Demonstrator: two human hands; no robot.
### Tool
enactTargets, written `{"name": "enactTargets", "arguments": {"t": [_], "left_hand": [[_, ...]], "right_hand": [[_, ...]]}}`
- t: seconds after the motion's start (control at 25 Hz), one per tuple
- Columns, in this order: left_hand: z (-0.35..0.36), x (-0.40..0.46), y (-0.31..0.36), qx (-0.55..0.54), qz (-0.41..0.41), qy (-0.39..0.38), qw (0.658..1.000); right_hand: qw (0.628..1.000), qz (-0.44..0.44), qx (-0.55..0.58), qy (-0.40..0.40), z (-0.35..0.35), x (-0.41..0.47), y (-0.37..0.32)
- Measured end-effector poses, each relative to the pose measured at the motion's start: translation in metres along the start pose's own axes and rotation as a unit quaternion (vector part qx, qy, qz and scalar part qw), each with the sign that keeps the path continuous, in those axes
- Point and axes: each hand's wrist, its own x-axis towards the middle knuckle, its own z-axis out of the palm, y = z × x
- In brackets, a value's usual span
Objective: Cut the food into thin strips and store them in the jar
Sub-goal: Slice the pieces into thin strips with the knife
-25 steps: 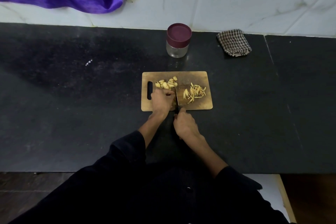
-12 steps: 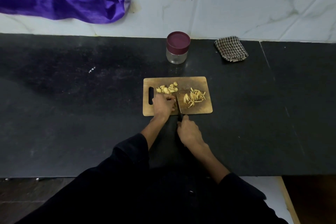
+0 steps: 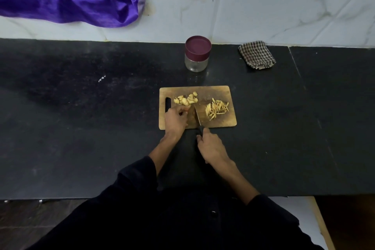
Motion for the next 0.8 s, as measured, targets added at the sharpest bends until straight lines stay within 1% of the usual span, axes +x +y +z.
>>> {"name": "enactTargets", "arguments": {"t": [0.12, 0.2, 0.44, 0.52, 0.68, 0.8], "left_hand": [[0.003, 0.001, -0.004, 0.006, 0.001, 0.009, 1.0], [0.005, 0.002, -0.003, 0.01, -0.003, 0.013, 1.0], [0.005, 0.001, -0.001, 0.009, -0.003, 0.008, 1.0], [0.005, 0.001, -0.001, 0.008, -0.004, 0.009, 1.0], [0.006, -0.001, -0.004, 0.016, 0.005, 0.01, 1.0], [0.005, -0.001, -0.007, 0.013, 0.01, 0.003, 1.0]], "right_hand": [[0.999, -0.016, -0.023, -0.02, 0.006, -0.002, -0.002], [0.999, -0.017, -0.039, -0.02, 0.005, -0.001, 0.001], [0.998, 0.038, -0.038, 0.032, -0.017, 0.008, 0.022], [0.998, 0.031, -0.043, 0.044, -0.019, 0.008, 0.025], [0.999, 0.018, -0.039, 0.024, -0.015, 0.009, 0.024], [0.999, 0.019, -0.034, 0.036, -0.015, 0.013, 0.029]]}}
